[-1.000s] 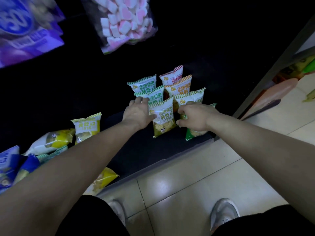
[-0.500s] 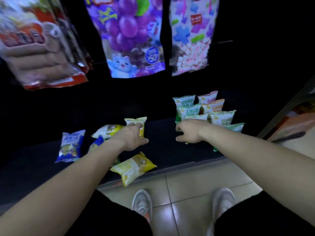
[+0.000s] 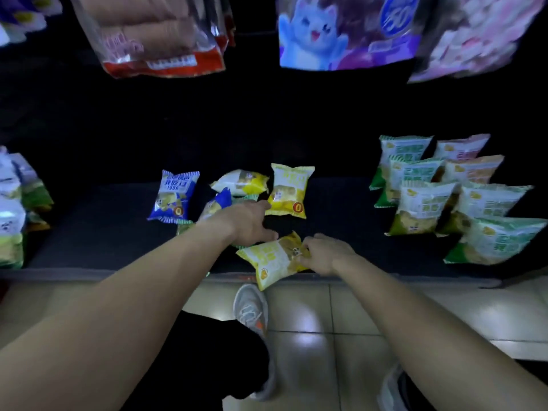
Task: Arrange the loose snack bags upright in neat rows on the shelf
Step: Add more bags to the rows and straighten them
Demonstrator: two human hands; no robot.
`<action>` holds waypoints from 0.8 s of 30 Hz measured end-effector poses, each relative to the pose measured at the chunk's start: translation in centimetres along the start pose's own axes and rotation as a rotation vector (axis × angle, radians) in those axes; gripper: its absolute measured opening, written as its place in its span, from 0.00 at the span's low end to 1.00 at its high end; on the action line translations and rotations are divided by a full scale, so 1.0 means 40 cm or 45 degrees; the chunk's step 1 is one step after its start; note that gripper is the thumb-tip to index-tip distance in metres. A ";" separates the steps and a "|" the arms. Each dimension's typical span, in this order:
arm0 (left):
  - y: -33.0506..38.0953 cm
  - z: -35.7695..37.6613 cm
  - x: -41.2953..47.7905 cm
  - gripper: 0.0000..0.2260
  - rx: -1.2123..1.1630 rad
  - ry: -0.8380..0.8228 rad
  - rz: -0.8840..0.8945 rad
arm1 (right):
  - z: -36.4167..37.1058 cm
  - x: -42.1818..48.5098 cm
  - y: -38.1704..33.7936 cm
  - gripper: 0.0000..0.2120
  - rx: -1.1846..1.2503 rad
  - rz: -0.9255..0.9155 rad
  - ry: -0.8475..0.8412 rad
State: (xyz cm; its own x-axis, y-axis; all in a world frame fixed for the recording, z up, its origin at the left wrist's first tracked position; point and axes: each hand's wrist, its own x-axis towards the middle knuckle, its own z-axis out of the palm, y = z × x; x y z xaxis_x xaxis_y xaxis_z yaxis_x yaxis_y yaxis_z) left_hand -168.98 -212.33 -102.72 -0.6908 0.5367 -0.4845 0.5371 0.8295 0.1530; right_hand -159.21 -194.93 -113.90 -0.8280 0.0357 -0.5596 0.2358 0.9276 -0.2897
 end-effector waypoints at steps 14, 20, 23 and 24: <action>-0.102 -0.011 0.061 0.36 -0.203 -0.256 -0.136 | 0.131 0.198 0.011 0.49 0.600 0.335 0.031; -0.081 -0.021 0.047 0.35 -0.228 -0.244 -0.113 | 0.083 0.170 0.010 0.47 0.558 0.241 0.257; -0.069 -0.029 0.040 0.35 -0.271 -0.257 -0.110 | 0.045 0.138 0.027 0.43 0.450 0.178 0.285; -0.063 -0.032 0.039 0.36 -0.276 -0.255 -0.106 | 0.027 0.124 0.035 0.42 0.411 0.159 0.285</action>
State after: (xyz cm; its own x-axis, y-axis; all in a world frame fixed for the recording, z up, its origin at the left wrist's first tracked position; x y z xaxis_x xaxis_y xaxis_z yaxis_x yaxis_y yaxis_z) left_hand -172.01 -213.39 -102.74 -0.6074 0.4422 -0.6599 0.3521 0.8946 0.2753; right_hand -162.45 -193.87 -117.91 -0.8648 0.2534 -0.4334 0.4593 0.7480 -0.4792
